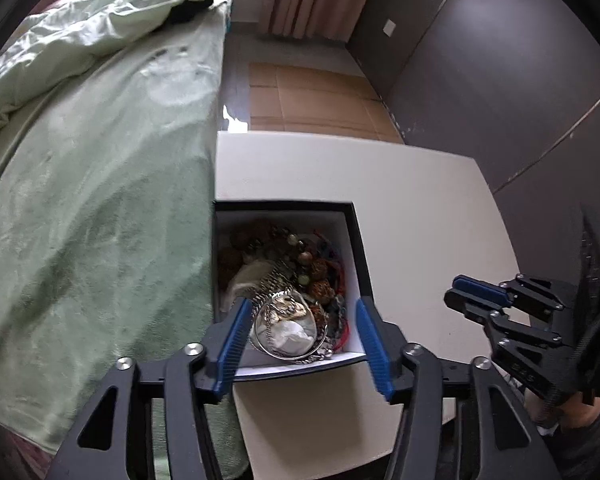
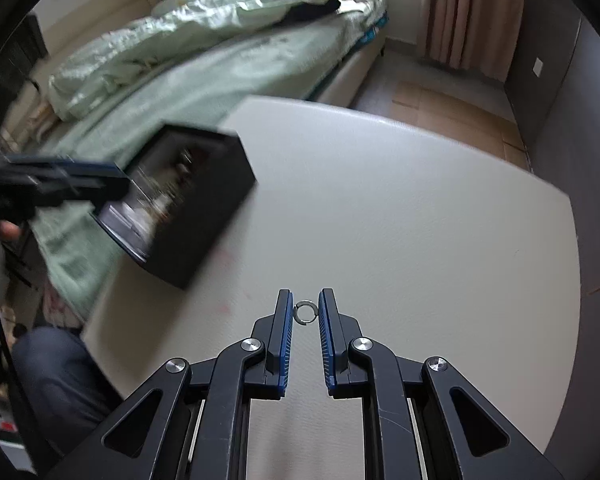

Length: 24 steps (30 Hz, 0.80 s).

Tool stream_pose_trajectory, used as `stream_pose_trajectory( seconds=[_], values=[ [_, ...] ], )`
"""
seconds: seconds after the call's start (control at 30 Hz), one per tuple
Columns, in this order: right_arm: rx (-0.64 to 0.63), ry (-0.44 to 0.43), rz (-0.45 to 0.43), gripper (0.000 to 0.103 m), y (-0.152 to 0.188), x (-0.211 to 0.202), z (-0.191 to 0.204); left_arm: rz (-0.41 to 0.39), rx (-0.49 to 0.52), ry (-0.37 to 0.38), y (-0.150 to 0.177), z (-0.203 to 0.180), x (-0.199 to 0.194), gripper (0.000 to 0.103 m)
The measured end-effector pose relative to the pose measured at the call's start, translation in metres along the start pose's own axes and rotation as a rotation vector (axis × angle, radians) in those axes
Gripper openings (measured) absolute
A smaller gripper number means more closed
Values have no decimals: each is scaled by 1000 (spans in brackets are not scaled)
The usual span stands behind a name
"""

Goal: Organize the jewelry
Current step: 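Drop the hoop ring into the box with the left while the right grasps the small silver bead, then carry the small silver bead into the box and open the right gripper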

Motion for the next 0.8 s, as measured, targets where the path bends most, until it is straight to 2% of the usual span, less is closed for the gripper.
stream_pose_trajectory(
  seconds=[0.03,0.23,0.47,0.6,0.67,0.7,0.8],
  values=[
    [-3,-9,-13,14,-5,-4,5,-11,-7,4,-1,3,-3,66],
    [-12,-87,-79,14,-35,-17,36,-49,-43,-2,-1,22,-20,66],
    [-22,-154,-96,14,-65,-5,70,-72,-75,-5,1,44,-34,67],
    [4,-194,-103,15,-74,3,80,-81,-82,-15,2,52,-40,84],
    [38,-203,-92,35,-74,4,80,-90,-87,-9,2,53,-43,87],
    [52,-205,-98,50,-74,3,80,-94,-86,-9,3,52,-45,87],
    [68,-202,-121,55,-71,-6,78,-107,-81,-2,4,47,-51,88]
  ],
)
Point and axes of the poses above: each gripper's, at about its wrist camera, not at the fingertips, and x roughly the way its jaws point, z to its left, y to its underside, the point moved 4 cm from there along x, roughly the way its jaws point, and after that the axes turned 11 degrees about -y, right-handed, at the moved point
